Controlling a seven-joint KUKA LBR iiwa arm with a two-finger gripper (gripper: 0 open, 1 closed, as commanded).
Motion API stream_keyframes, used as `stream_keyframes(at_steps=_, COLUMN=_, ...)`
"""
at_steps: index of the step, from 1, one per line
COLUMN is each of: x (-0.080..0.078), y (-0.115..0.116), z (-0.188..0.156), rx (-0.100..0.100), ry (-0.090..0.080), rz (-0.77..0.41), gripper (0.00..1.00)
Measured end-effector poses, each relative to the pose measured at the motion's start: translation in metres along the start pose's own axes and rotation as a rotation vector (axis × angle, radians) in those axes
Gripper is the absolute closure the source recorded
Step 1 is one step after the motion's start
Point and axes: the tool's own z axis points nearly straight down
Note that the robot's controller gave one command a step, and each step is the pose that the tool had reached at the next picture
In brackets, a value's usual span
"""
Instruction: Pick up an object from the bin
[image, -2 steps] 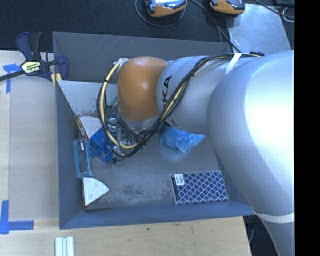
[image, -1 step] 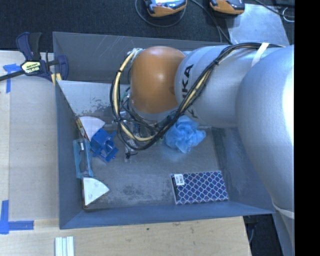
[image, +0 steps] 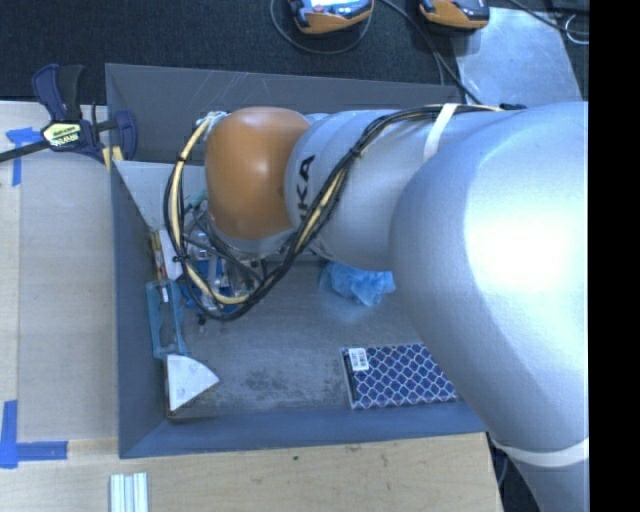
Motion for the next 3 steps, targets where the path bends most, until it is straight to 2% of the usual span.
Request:
stream_keyframes(at_steps=1, x=-0.009, y=-0.019, z=0.025, rx=-0.002, ry=-0.022, rz=0.138, gripper=0.0)
stream_keyframes(at_steps=2, x=-0.007, y=0.007, z=0.023, rx=0.015, ry=-0.018, rz=0.348, gripper=1.0)
stream_keyframes(at_steps=3, x=-0.007, y=0.007, z=0.023, rx=0.015, ry=-0.018, rz=0.348, gripper=1.0)
